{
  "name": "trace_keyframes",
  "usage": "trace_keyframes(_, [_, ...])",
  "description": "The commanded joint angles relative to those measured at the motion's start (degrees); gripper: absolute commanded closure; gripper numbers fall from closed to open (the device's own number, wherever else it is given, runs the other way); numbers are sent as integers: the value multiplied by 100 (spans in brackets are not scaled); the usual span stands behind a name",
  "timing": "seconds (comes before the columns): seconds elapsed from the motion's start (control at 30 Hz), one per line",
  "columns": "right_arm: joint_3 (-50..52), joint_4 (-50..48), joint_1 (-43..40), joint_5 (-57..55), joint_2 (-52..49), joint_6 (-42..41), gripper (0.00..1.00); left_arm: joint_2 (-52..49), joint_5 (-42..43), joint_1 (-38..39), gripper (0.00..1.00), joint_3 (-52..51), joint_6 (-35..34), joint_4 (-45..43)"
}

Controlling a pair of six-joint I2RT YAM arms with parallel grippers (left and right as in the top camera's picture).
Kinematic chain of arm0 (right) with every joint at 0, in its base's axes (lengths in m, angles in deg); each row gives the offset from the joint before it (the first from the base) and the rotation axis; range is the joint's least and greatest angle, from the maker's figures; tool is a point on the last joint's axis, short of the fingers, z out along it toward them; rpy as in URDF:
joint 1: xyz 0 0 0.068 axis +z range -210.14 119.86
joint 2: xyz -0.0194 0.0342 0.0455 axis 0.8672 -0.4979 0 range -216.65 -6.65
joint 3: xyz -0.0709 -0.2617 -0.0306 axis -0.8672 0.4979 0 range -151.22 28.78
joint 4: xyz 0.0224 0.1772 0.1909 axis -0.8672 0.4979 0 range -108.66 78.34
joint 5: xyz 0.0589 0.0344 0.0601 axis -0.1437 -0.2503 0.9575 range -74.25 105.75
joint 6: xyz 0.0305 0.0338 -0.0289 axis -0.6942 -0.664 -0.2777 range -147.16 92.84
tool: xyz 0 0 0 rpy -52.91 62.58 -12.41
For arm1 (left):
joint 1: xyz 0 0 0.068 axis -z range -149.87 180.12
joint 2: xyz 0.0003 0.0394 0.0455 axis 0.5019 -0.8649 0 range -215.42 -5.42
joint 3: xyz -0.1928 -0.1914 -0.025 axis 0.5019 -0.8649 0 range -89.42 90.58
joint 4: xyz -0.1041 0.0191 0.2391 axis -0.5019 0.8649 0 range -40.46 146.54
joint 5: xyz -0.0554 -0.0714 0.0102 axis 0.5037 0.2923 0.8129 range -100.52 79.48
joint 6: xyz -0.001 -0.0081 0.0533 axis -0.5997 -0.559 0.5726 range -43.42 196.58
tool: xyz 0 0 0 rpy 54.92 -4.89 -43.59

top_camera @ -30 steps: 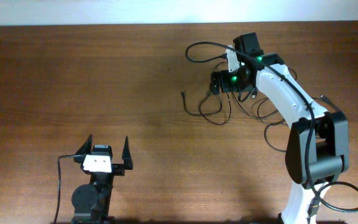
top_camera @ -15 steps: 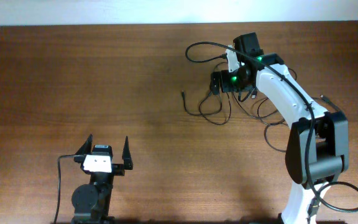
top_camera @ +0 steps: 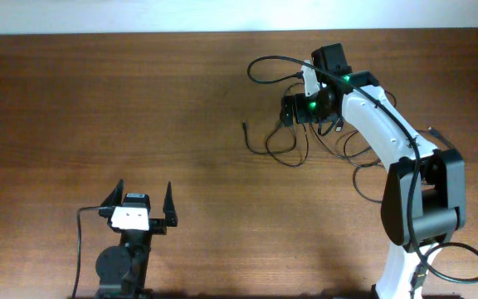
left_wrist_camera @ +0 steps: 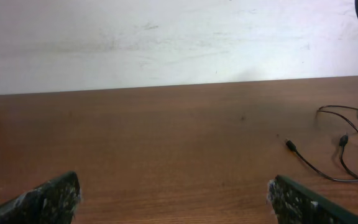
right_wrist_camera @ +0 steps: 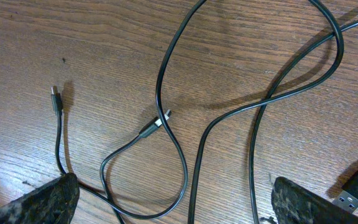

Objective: Untangle cables

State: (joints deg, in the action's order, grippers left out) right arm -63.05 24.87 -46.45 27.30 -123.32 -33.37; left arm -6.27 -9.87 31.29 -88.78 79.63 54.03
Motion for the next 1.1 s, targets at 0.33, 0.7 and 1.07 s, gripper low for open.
trace_keyframes(0.33, [-70, 2, -26, 24, 2452, -17, 2, 55, -24, 17, 1, -15, 92, 33])
trace_keyframes(0.7, [-70, 4, -26, 26, 5685, -17, 2, 55, -22, 17, 1, -15, 94, 33])
trace_keyframes(1.07, [-70, 92, -26, -68, 7018, -15, 2, 55, -22, 17, 1, -15, 92, 33])
